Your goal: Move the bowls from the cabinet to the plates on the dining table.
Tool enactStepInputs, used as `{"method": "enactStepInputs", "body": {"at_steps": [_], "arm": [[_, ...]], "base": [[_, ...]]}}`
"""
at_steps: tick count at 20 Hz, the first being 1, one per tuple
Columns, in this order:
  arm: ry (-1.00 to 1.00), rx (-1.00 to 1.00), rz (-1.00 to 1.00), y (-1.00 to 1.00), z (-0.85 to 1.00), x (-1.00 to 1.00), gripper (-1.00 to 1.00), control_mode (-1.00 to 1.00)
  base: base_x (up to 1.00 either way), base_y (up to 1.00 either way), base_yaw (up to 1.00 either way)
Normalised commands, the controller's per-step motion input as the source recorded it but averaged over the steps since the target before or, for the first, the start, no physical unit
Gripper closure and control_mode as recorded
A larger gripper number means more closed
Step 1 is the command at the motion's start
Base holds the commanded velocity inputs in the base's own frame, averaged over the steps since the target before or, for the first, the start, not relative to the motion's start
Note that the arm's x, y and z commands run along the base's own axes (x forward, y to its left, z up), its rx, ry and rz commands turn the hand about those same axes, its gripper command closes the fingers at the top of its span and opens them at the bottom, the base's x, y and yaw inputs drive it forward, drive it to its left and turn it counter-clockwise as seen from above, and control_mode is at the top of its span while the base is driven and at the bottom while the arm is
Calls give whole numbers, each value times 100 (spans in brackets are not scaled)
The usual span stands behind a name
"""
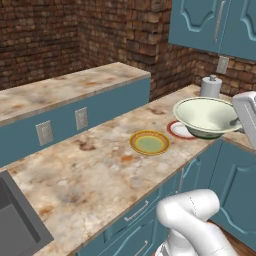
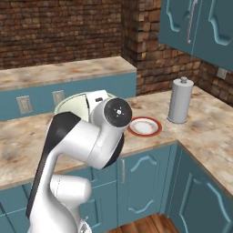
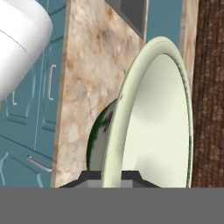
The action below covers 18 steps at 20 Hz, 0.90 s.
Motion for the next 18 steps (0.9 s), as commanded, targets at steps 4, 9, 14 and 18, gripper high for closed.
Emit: {"method": "enactStepInputs", "body": {"at_steps": [4, 9, 14, 18], "arm": [[0, -2, 0, -30, -9, 30, 100, -100], [0, -2, 0, -29, -10, 29, 100, -100], [0, -2, 0, -25, -13, 30, 100, -100], [-1, -2, -4, -25, -27, 29, 100, -100]], "base": [[0, 0, 0], [0, 0, 0], [0, 0, 0], [0, 0, 0]]}}
